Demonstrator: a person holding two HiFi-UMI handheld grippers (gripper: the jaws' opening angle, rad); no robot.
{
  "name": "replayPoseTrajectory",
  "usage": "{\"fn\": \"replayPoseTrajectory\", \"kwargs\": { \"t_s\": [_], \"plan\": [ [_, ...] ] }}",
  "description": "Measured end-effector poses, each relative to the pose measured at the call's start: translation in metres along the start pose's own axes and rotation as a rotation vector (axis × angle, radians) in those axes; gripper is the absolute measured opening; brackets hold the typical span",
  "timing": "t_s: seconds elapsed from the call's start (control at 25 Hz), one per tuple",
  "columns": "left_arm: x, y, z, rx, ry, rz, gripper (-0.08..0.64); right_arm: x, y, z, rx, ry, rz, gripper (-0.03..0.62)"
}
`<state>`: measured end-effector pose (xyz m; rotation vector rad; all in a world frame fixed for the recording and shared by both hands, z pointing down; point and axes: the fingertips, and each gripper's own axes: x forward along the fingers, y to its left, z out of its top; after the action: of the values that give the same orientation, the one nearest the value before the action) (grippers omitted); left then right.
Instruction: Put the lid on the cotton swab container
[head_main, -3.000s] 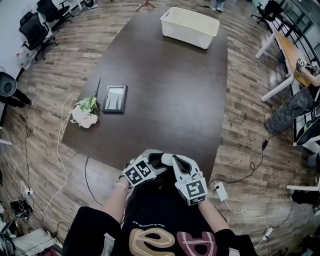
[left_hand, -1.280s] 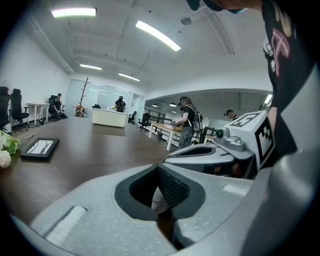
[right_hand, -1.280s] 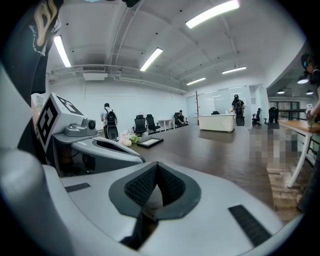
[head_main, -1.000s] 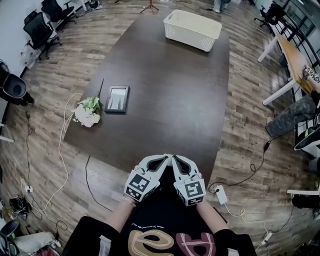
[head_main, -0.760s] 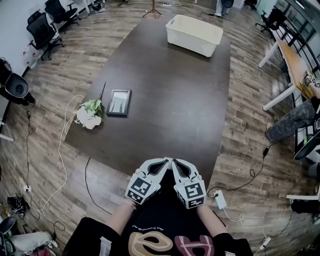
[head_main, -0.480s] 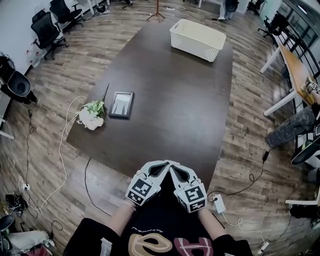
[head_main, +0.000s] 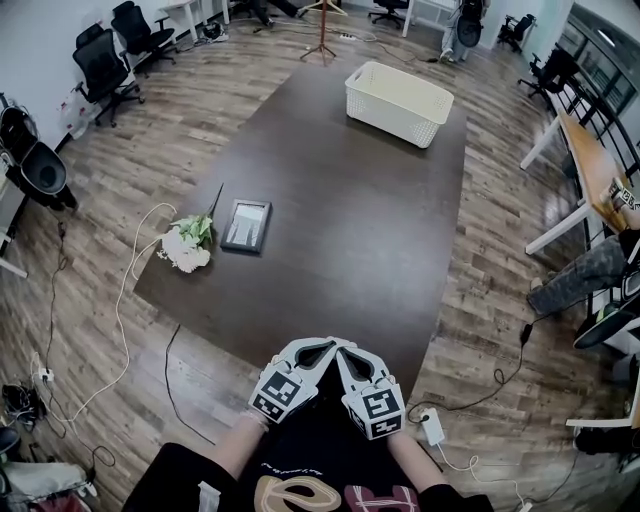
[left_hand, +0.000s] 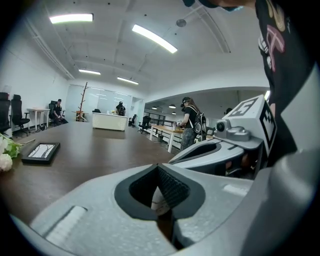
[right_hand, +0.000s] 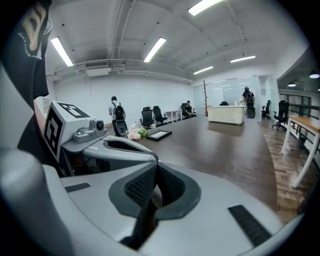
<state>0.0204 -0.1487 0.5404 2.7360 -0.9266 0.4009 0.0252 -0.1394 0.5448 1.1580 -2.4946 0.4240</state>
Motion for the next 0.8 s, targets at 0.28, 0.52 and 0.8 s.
{"fn": "replayPoseTrajectory", "kwargs": {
  "t_s": [0.28,0.52,0.8],
  "plan": [
    [0.001,0.001,0.001,-0.089,0.045,0.004,0.003,-0.002,-0.002,0.001,0.088,0.009,0.029,0.008],
    [-0.014,0.013,0.03,-0.133,-0.07,0.074,0.003,-0.018,-0.023,0.027,0.149,-0.102,-0.03,0.009],
    [-0.032,0.015,0.051,-0.131,-0.122,0.106,0.003,-0.049,-0.05,0.044,0.167,-0.202,-0.142,0.008]
  ]
}}
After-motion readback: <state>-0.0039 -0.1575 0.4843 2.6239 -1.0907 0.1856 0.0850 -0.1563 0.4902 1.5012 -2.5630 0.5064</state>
